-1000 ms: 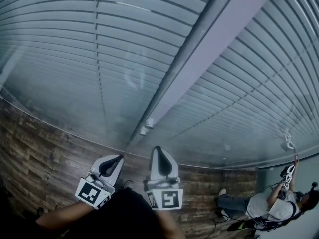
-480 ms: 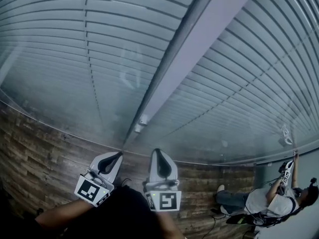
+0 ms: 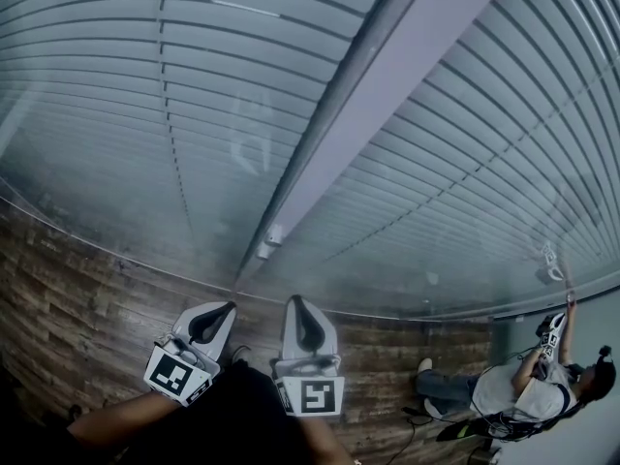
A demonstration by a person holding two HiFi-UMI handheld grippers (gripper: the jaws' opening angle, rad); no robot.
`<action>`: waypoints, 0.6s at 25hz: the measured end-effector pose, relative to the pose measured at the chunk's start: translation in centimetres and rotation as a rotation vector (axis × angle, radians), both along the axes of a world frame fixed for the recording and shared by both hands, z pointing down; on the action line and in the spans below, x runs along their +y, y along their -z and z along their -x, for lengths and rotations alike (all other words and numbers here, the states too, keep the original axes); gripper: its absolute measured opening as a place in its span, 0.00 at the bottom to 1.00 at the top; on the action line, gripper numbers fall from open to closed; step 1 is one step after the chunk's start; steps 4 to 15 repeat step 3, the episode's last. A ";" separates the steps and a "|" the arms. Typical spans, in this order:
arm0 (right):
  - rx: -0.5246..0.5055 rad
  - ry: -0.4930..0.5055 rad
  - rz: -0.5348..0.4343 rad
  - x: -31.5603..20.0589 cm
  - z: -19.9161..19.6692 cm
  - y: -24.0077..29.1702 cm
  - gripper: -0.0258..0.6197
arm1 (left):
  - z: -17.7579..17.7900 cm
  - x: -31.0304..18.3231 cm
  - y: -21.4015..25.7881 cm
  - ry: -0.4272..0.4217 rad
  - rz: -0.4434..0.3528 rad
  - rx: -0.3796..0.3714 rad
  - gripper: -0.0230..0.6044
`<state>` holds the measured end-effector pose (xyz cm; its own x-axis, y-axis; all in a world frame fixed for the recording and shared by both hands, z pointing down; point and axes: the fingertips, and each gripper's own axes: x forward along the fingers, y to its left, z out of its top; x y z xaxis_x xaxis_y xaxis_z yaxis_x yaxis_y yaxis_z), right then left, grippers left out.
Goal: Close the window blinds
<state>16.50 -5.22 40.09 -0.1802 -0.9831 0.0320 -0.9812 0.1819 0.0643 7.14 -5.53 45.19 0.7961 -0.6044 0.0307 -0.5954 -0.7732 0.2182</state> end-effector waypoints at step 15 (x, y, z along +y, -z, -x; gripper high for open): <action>0.019 0.012 0.006 0.2 0.5 -0.2 0.04 | 0.0 0.0 0.1 0.000 -0.005 0.001 0.03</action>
